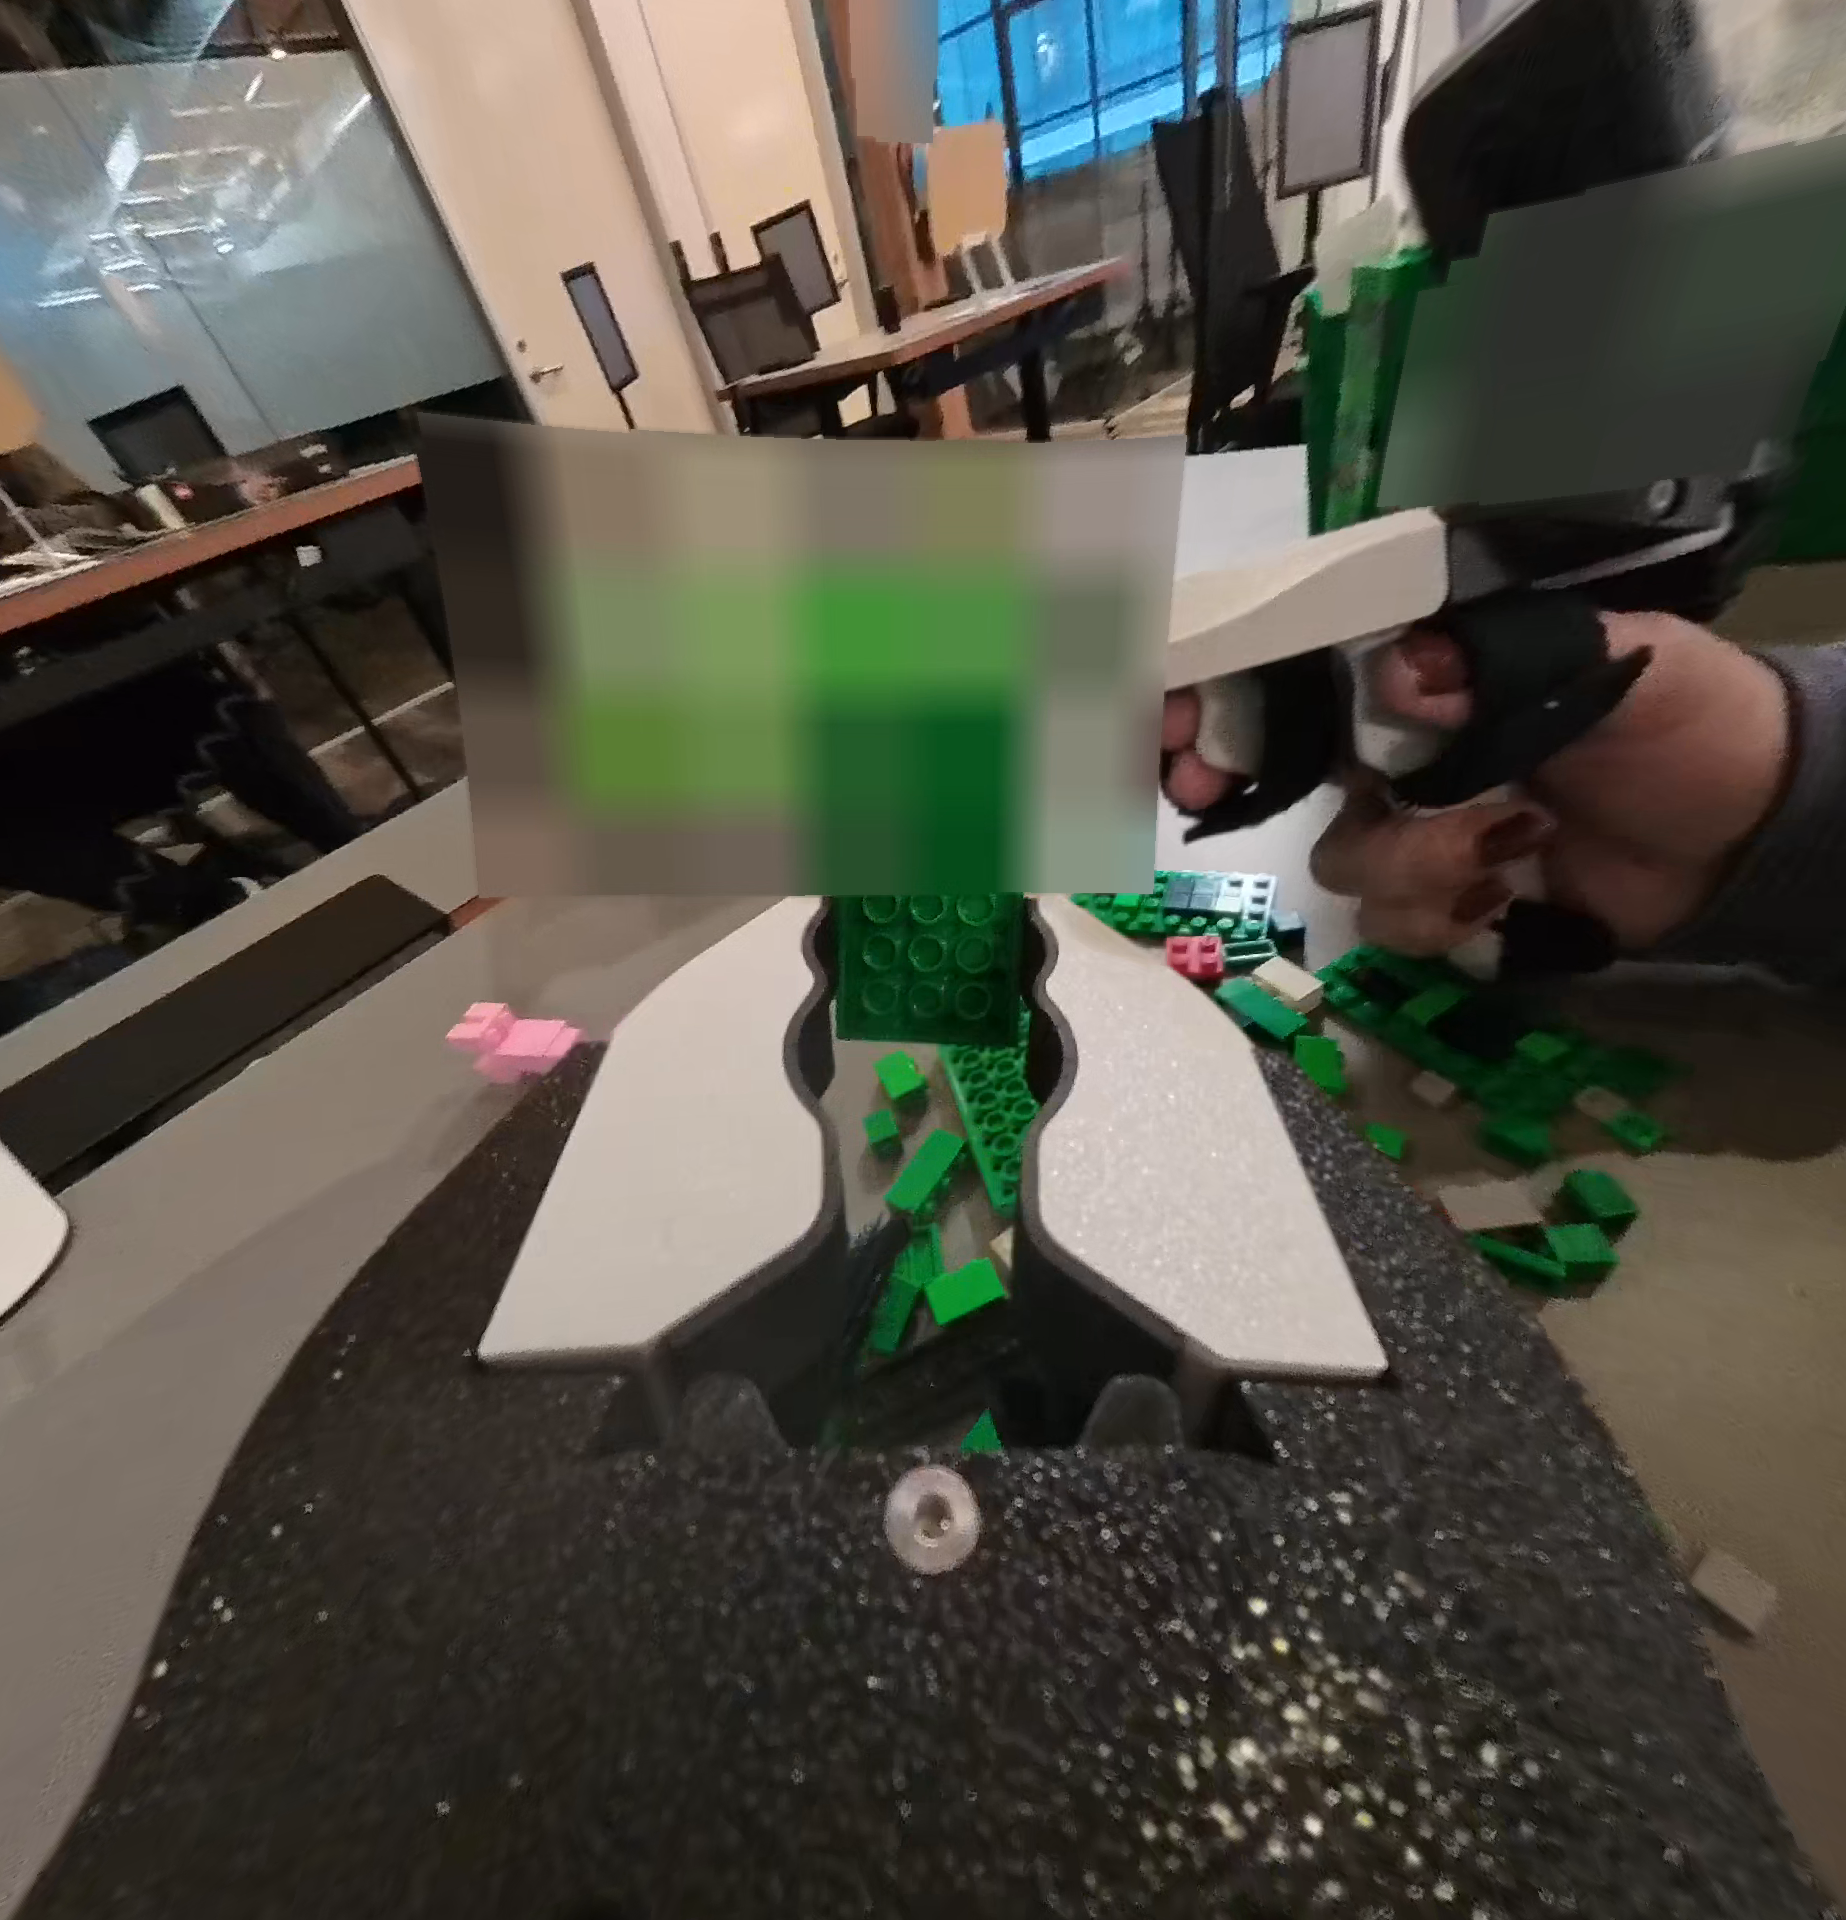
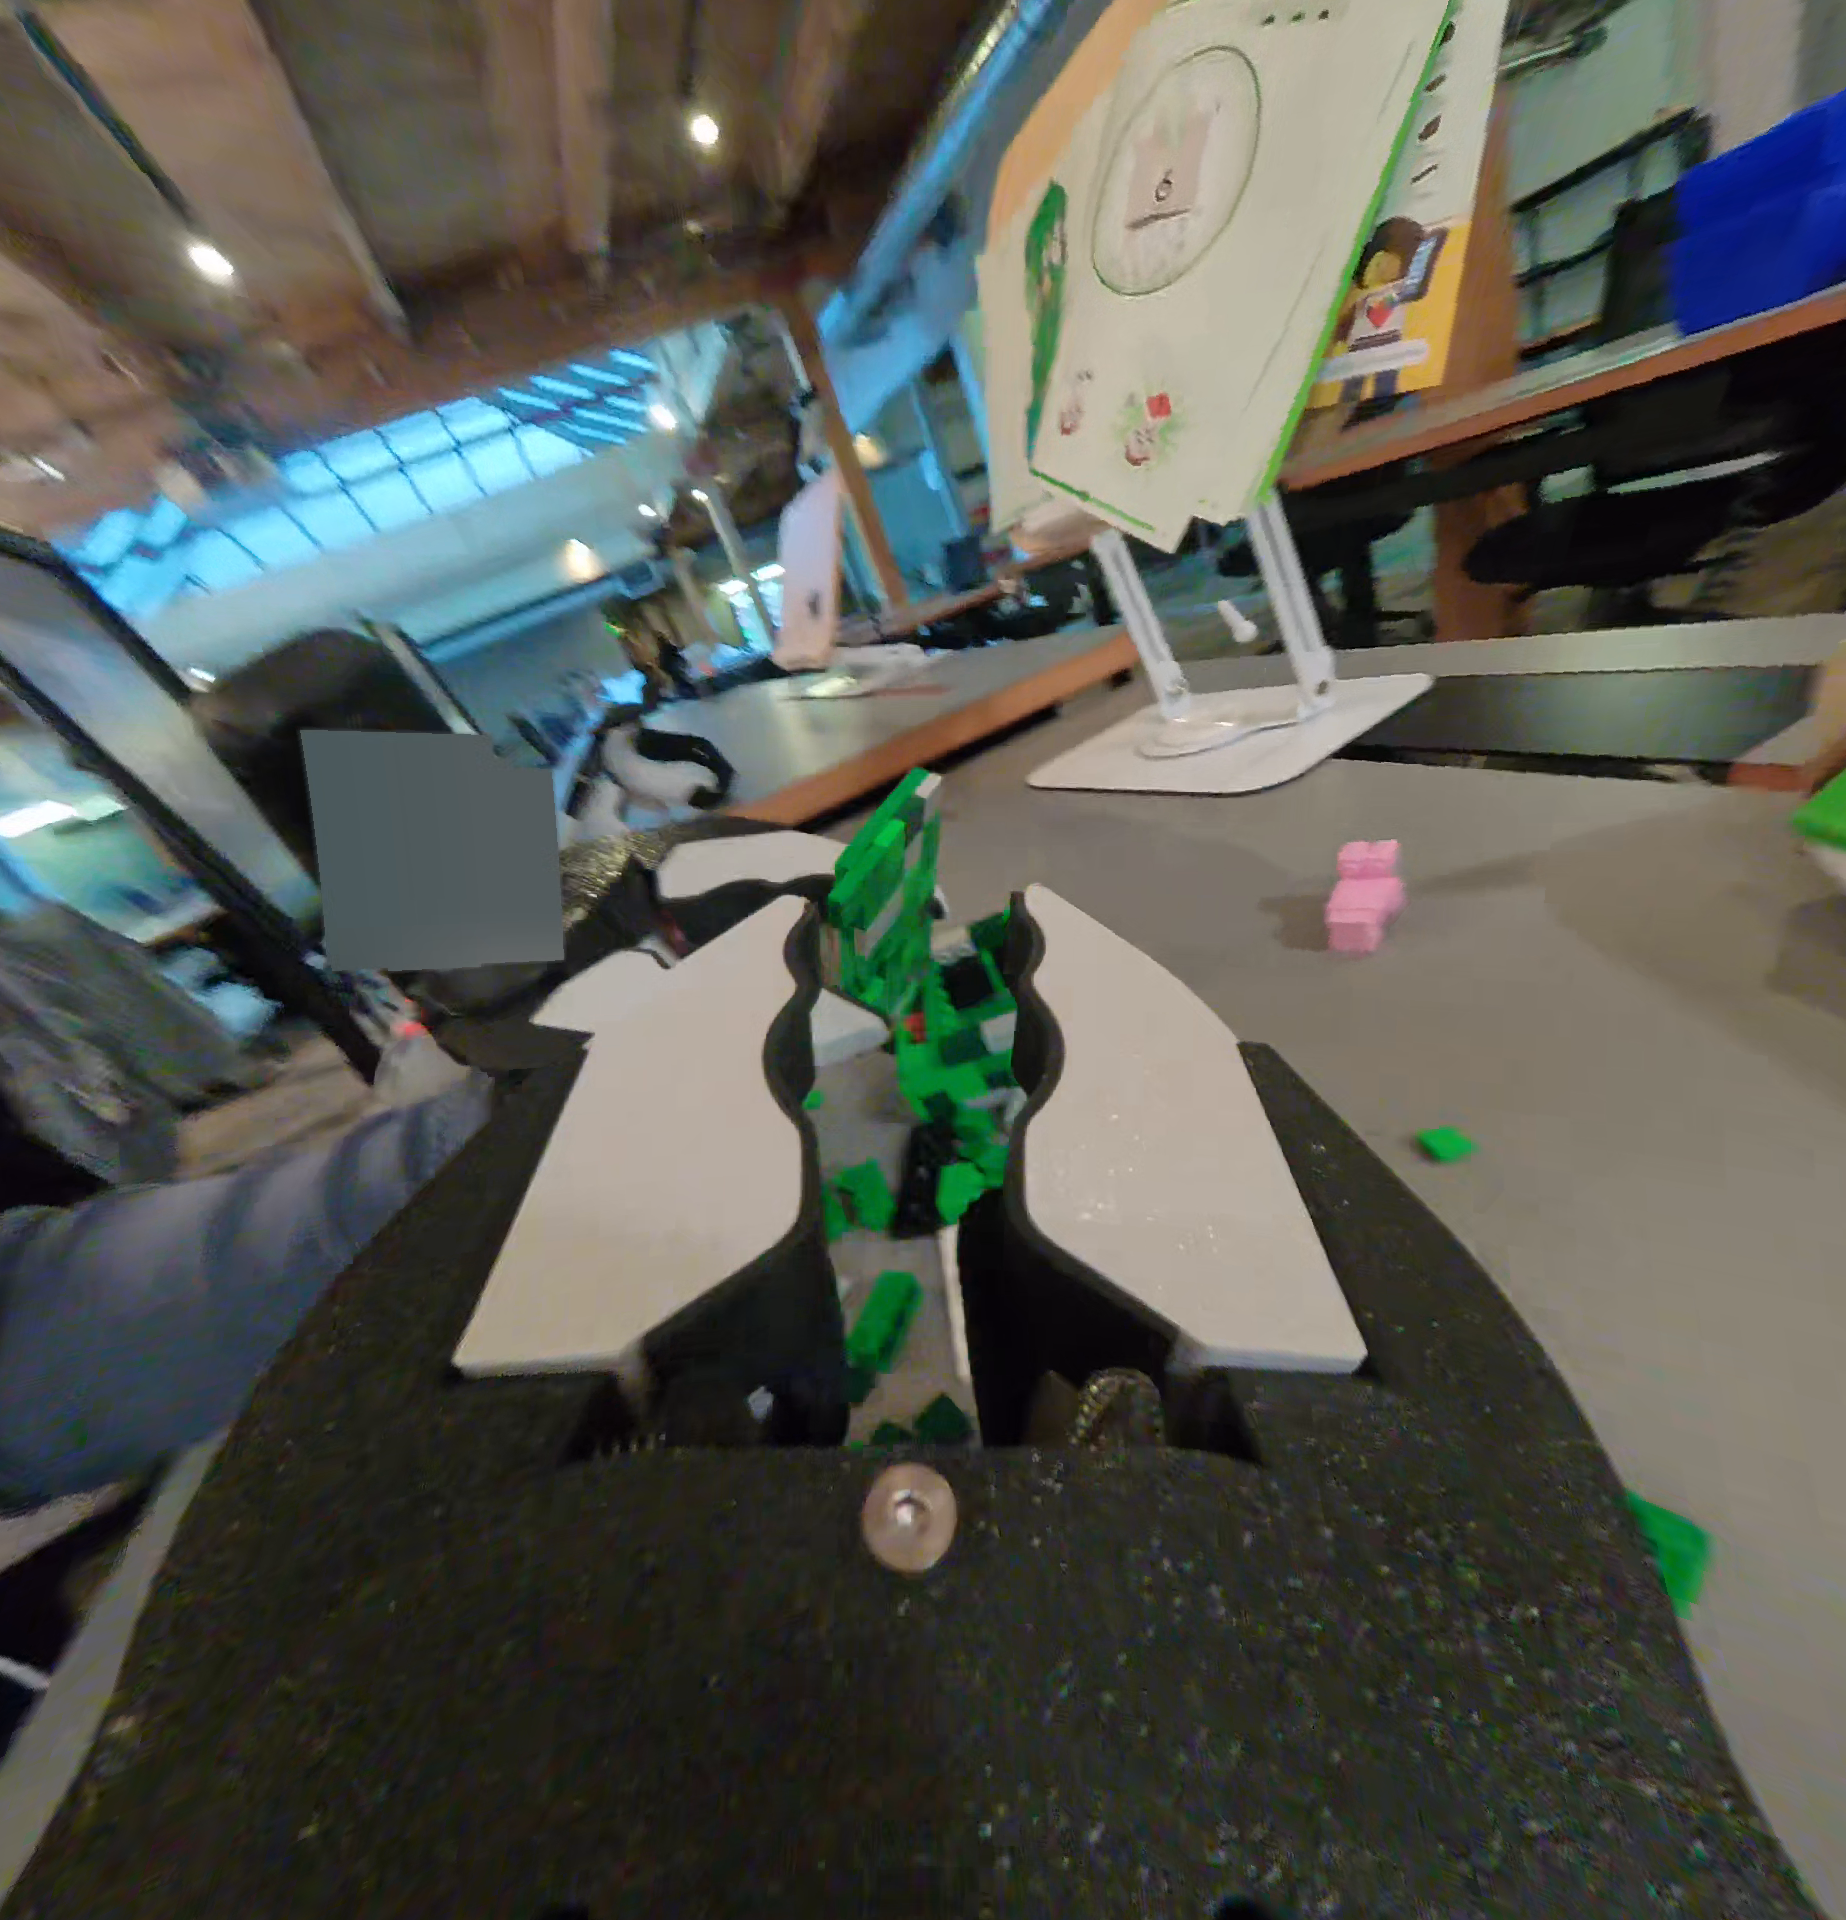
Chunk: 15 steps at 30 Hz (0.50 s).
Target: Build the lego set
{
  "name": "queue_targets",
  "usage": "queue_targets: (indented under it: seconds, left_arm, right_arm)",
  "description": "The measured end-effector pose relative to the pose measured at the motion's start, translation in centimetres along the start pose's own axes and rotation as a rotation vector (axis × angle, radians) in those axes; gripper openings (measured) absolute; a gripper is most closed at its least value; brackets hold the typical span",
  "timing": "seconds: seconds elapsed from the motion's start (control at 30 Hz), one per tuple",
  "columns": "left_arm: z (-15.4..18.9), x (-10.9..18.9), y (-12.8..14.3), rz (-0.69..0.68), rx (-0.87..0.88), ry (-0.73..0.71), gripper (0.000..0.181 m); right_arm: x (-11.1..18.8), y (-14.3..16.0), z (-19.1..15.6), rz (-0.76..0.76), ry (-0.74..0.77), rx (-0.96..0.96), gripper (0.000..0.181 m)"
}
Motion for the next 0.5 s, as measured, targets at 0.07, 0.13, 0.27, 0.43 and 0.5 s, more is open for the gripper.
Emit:
queue_targets:
  seconds: [0.07, 0.13, 0.27, 0.43, 0.5]
  left_arm:
    - [0.01, -0.09, -0.02, -0.004, -0.006, 0.006, 0.032]
    - [0.01, -0.2, 0.14, -0.014, 0.001, 0.003, 0.033]
    - [0.27, -0.36, 0.23, -0.027, -0.008, 0.027, 0.033]
    - [0.02, -0.23, 0.28, -0.034, 0.018, 0.09, 0.033]
    - [-0.3, -0.08, 0.38, -0.047, 0.039, 0.157, 0.032]
  right_arm:
    - [-0.11, 0.18, 0.2, 0.006, -0.052, -0.024, 0.033]
    - [-0.13, 0.23, 0.22, 0.008, -0.086, -0.013, 0.026]
    - [-0.13, 0.22, 0.1, -0.001, -0.081, 0.029, 0.011]
    - [0.08, 0.01, 0.25, -0.06, -0.116, 0.082, 0.009]
    - [0.22, -0.13, 0.22, -0.11, -0.143, 0.129, 0.009]
Point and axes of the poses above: each gripper's, where its closed fingertips meet, x back along the fingers, y out of its underside, z = x × y across the jaws, the point moved 10 cm from there along x, back along the fingers, and after that the axes turned 5 degrees about z, right-handed, at the moved point
